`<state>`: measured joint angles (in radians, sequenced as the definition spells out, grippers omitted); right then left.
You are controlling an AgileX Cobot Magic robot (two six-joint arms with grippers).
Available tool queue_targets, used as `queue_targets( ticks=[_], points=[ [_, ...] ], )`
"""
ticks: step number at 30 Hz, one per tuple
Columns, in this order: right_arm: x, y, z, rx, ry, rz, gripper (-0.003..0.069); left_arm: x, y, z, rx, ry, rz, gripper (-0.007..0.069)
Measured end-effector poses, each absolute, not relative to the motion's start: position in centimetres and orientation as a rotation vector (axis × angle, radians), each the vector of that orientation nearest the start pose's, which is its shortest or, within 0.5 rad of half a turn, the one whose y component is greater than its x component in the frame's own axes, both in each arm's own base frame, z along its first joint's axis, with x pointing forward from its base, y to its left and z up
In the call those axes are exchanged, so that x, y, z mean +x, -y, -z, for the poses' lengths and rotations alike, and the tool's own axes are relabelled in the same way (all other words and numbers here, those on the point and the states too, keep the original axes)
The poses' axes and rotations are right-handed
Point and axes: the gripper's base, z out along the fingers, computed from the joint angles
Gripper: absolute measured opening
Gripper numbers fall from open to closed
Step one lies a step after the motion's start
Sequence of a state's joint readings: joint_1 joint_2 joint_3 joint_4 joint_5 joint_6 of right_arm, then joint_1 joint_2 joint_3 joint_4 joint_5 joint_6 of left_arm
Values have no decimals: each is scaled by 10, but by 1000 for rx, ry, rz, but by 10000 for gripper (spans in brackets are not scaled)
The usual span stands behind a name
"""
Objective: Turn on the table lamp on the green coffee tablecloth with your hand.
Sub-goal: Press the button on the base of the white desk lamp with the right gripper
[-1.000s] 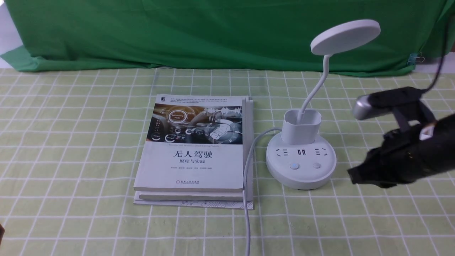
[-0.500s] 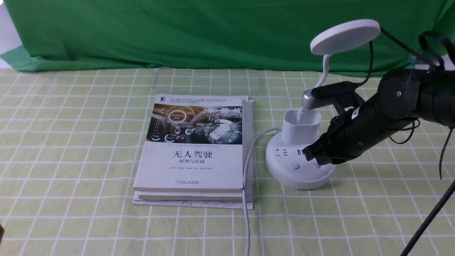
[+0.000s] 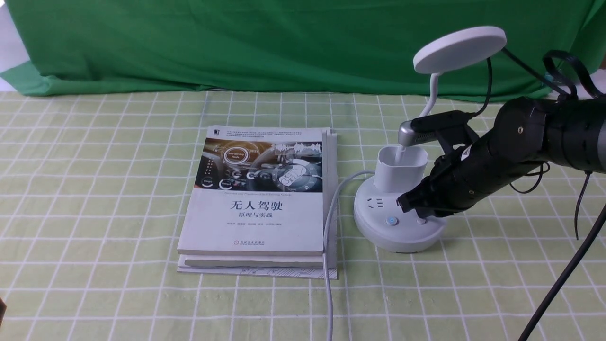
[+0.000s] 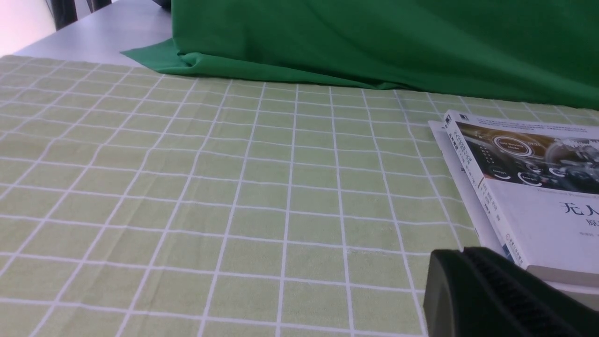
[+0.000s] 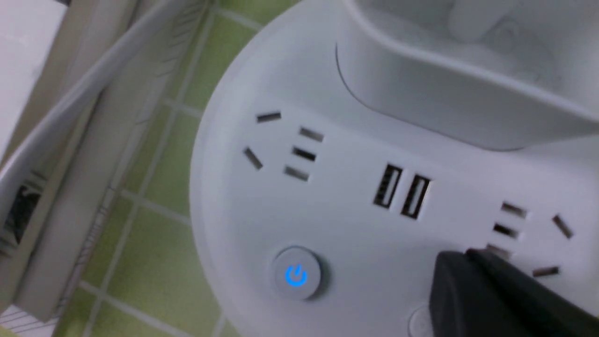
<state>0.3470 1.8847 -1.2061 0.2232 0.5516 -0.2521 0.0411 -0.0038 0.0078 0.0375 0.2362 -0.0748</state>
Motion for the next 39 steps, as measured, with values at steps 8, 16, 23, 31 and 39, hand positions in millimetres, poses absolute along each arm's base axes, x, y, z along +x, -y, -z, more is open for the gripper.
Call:
queue_targets(
  ticks=[8,16,23,31,39],
  points=[
    [357,-140,-178,-585,-2644,-245,32,55,-3,-189,-75,-1722,-10,3],
    [349,-138,-203,-586,-2603,-256,32,55,-3,-189,-75,-1722,-10,3],
    [345,-137,-180,-596,-2683,-253,32,55,-3,-189,-75,-1722,-10,3],
    [348,-139,-174,-582,-2690,-261,32,55,-3,-189,-75,-1722,-10,3],
    [344,-138,-187,-585,-2664,-264,32,55,-3,-189,-75,-1722,-10,3]
  ],
)
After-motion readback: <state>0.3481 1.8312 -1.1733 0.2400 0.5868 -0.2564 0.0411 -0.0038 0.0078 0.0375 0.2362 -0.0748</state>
